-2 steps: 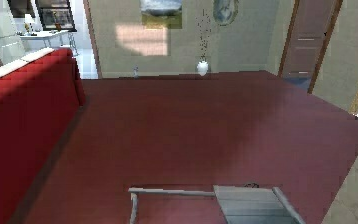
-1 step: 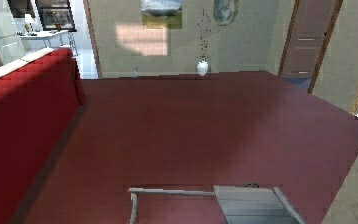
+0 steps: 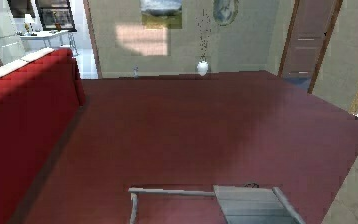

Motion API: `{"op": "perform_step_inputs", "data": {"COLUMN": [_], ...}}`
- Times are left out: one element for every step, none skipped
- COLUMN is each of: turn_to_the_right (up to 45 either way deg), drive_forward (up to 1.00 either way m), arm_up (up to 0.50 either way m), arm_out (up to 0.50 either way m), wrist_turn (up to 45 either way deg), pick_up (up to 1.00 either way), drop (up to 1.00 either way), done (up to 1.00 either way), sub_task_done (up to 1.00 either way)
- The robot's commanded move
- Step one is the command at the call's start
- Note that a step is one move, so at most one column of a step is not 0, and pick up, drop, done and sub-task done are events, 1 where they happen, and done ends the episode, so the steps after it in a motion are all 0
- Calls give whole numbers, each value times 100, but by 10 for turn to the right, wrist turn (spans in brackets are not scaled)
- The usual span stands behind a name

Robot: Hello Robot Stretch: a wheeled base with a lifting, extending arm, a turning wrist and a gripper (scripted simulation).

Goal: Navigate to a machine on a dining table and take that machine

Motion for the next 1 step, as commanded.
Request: {"op": "perform_step_inputs", "data": {"turn_to_the_right": [0], "drive_forward": [0], "arm_up": [10], "arm_out": [0], "wrist_turn": [0], "pick_up": [0], "drop": [0], "done": [0], "sub_task_done": [0]}}
